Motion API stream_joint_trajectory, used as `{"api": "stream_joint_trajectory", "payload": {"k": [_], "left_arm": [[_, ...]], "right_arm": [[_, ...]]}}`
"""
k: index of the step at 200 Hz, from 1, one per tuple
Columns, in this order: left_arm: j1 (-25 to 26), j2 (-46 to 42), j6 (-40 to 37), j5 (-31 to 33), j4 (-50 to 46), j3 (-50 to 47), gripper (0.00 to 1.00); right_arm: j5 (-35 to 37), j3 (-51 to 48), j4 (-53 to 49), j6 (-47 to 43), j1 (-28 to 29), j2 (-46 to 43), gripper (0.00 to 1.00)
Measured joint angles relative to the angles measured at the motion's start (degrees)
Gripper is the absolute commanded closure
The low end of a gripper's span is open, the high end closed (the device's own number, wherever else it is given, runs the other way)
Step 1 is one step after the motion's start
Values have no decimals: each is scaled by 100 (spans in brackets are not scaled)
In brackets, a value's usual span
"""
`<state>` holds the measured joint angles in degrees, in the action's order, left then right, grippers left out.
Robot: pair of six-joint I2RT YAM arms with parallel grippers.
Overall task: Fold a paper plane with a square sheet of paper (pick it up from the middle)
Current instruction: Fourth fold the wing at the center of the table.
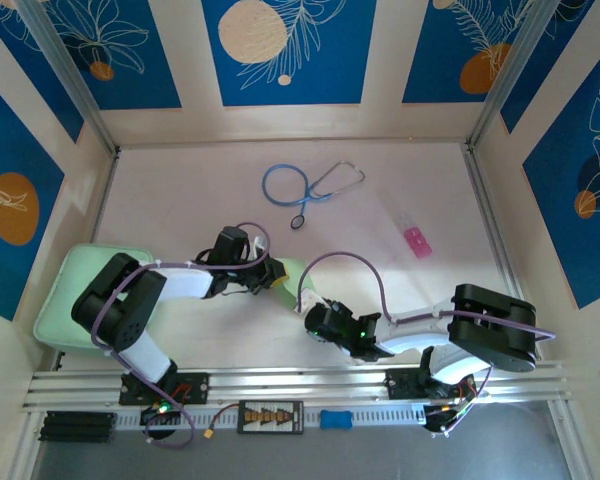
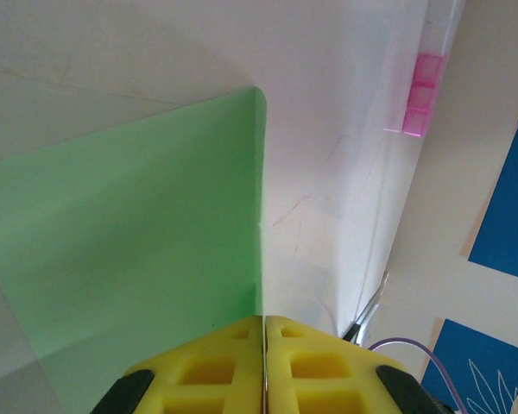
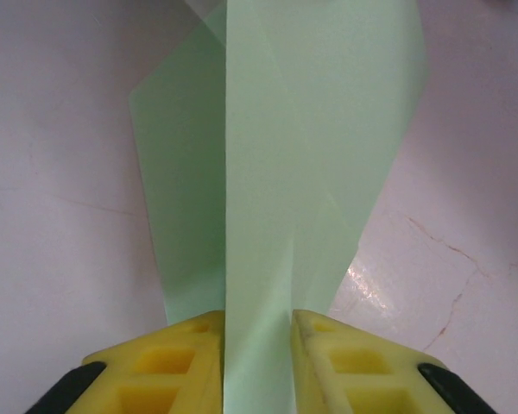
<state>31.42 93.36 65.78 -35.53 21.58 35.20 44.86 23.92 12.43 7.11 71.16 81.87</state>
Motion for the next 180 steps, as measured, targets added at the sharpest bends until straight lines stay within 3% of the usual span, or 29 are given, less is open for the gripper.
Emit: {"api": "stream_joint_trajectory", "payload": {"k": [180], "left_arm": [[0,-68,17,0,-17,0,91]], "right_arm": [[20,9,44,282,-24,13,74]]}}
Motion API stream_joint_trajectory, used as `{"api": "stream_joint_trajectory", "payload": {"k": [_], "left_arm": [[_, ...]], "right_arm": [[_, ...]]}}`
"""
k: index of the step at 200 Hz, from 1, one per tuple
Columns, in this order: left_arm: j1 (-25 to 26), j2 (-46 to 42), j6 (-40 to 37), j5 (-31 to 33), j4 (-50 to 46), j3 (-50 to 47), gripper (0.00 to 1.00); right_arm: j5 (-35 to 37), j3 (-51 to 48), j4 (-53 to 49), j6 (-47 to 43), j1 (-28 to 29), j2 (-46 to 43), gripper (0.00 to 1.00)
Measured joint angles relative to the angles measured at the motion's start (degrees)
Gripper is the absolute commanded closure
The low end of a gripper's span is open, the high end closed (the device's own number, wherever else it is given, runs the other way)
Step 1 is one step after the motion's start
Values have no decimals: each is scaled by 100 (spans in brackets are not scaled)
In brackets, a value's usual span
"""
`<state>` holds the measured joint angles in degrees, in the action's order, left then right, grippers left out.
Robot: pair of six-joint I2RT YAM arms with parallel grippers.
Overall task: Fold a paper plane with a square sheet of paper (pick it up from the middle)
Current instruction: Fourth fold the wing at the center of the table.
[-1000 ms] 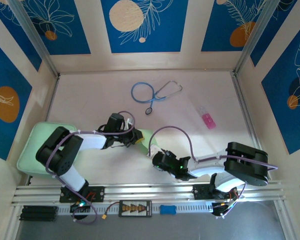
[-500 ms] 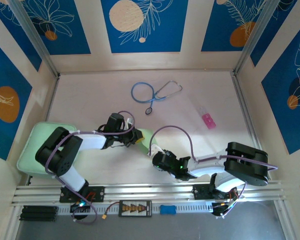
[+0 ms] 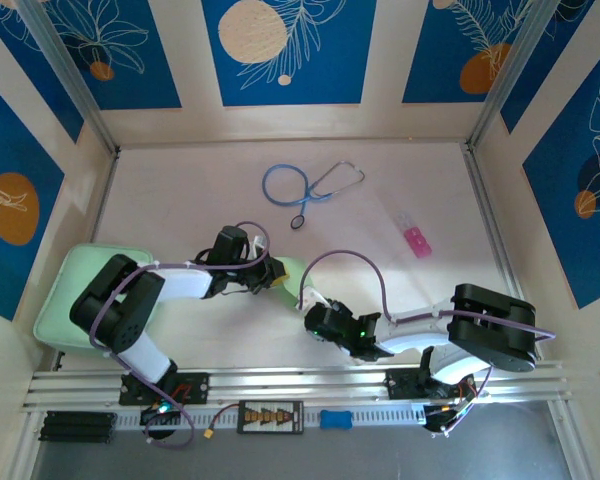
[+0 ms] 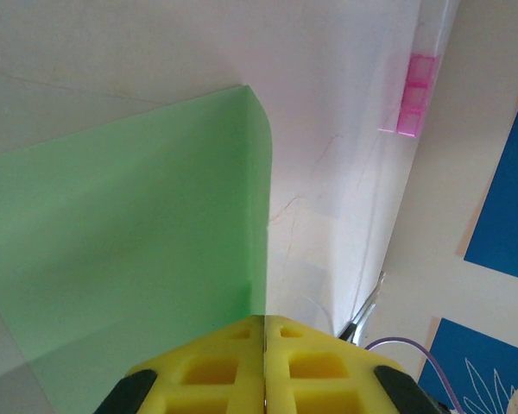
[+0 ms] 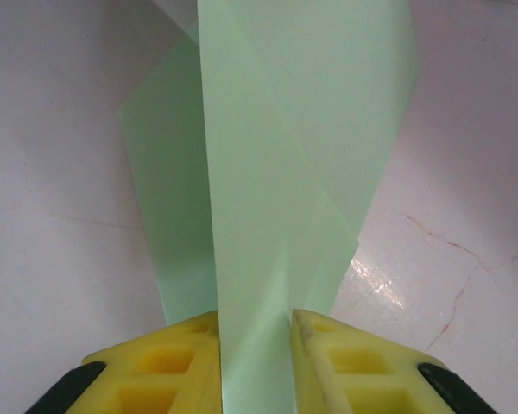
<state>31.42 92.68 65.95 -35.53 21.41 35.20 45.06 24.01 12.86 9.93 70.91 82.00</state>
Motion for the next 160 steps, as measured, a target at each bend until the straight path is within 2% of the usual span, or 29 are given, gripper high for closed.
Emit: {"api": "stream_joint_trajectory", "payload": {"k": [96,160], "left_arm": [[0,0,0,2,0,2,91],[0,0,0,2,-2,2,91]], "right_arm": [[-2,0,-2,162,-20,0,79],[-2,0,-2,260,-55,0,75]]}}
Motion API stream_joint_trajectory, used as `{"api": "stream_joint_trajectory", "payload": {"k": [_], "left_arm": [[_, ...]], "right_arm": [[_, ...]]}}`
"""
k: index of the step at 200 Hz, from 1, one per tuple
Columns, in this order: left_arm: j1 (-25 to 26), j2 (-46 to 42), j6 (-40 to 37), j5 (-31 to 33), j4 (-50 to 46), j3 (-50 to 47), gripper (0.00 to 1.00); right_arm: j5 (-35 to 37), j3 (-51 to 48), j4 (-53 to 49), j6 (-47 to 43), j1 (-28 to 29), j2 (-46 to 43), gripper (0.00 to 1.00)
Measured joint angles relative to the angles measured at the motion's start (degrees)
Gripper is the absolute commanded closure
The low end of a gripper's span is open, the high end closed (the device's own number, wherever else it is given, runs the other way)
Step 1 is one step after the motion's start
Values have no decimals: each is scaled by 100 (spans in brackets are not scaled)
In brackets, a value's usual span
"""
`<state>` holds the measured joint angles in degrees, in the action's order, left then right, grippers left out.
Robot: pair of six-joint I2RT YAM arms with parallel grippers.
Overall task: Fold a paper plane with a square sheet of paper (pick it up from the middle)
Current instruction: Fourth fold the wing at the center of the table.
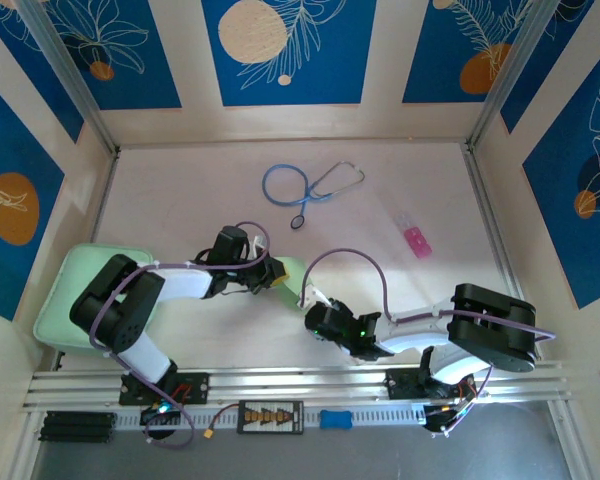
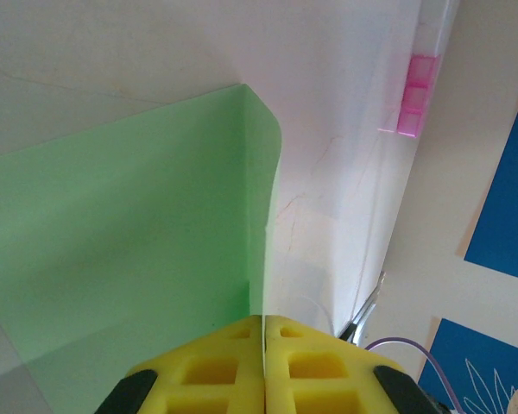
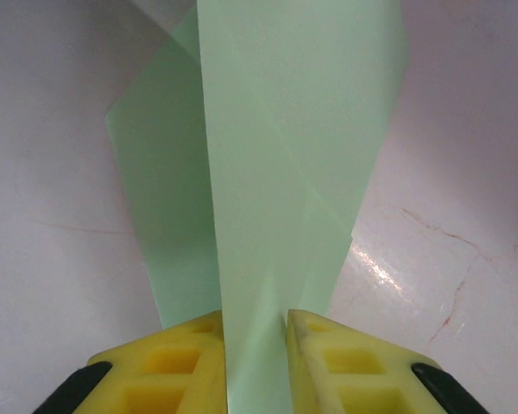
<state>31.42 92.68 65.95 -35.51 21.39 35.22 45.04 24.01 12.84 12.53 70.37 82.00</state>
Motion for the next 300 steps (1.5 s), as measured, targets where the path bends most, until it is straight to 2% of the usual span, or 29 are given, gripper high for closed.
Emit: {"api": "stream_joint_trajectory", "payload": {"k": [79,147,211,300], "left_arm": [[0,0,0,-2,0,-2,92],[0,0,0,0,-11,0,91],[0,0,0,0,-116,2,91],[0,0,0,0,-131,11,91]], "right_arm": [[0,35,-2,66,-26,85,79],[-2,35,2,107,-26,57,76],[-24,35,26,111,-26,26,82],[-24,35,22,197,-46,33,80]]}}
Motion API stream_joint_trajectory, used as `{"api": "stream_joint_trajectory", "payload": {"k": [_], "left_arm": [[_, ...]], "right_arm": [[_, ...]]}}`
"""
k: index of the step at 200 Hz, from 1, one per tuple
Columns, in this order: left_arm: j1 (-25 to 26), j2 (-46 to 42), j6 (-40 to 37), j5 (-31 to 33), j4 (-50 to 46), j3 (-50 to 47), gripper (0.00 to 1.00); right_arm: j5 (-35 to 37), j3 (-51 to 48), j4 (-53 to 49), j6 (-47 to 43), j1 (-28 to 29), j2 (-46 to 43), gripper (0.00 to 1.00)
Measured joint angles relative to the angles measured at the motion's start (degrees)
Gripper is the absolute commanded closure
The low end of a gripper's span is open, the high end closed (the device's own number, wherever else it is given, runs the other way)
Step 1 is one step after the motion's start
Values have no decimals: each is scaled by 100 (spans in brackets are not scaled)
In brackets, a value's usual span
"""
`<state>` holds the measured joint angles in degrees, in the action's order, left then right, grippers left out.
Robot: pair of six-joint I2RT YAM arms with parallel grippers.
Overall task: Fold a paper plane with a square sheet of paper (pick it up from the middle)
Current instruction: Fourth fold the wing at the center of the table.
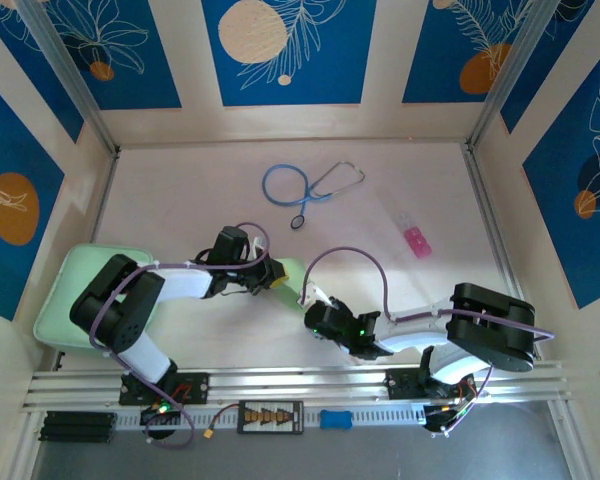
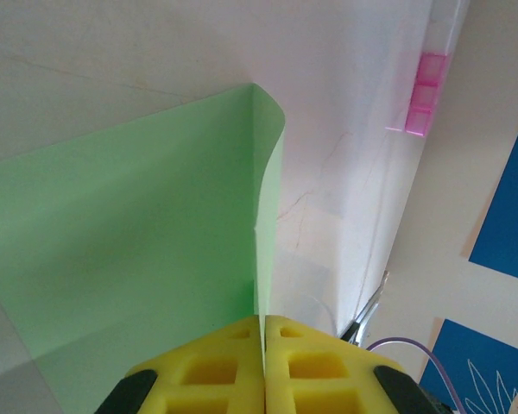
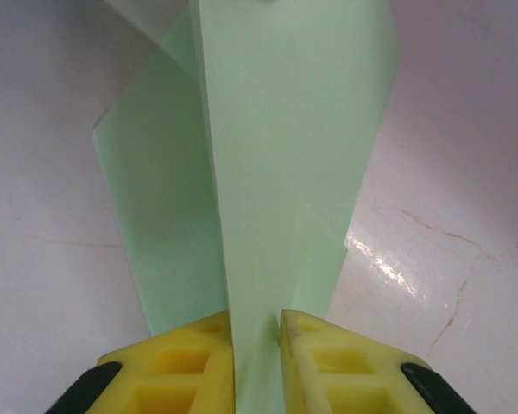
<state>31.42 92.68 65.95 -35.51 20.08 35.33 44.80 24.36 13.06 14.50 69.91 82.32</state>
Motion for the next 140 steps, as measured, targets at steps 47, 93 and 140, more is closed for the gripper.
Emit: {"api": "stream_joint_trajectory", "payload": {"k": [47,93,140], "left_arm": [[0,-2,0,0,0,0,91],[0,-66,-4,4,-37,0,73],[0,-442,-133,214,-457,26,54]], "right_arm": [[0,0,-4,20,-2,0,87],[-92,0,-22,151,-57,0,91],[-369,2,11,409,-164,46,92]]}}
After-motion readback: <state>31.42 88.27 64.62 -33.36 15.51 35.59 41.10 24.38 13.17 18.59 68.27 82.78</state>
